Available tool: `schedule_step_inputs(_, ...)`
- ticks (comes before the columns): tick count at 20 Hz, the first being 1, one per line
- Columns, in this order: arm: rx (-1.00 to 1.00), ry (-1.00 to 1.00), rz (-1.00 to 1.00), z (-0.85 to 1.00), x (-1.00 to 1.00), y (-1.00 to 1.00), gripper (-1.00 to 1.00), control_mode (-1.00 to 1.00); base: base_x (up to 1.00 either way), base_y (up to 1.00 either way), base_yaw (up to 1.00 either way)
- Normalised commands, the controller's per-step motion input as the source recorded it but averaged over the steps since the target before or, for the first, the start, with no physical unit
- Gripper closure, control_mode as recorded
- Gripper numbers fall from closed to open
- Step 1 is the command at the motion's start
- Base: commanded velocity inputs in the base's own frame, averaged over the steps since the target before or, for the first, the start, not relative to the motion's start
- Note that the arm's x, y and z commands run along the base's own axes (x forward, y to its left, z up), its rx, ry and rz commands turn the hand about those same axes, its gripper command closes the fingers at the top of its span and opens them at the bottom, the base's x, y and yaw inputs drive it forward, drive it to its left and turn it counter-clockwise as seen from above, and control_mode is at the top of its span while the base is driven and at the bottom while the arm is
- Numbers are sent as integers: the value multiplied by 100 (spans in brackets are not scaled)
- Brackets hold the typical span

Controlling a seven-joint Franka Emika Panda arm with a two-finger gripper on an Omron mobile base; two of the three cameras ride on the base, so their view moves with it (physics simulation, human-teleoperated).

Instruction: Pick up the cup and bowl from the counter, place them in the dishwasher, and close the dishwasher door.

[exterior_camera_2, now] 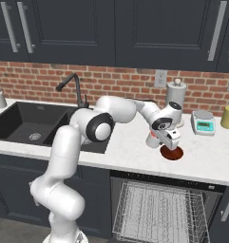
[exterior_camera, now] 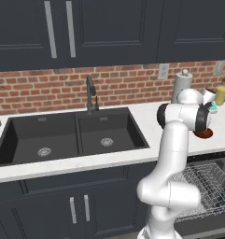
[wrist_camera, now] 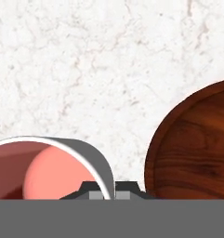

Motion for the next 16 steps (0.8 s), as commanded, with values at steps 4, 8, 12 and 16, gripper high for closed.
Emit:
schedule_step_inputs(4,0,-1,0,7,-36,0,100,-100,0,0,0)
schedule_step_inputs(8,0,-9,2,30,-94,4,100,-100,0,0,0)
schedule_step_inputs(12,-3,-13,12,21,-99,42,100,-100,0,0,0)
schedule_step_inputs(16,-10,-9,20,19,-92,66,100,-100,0,0,0)
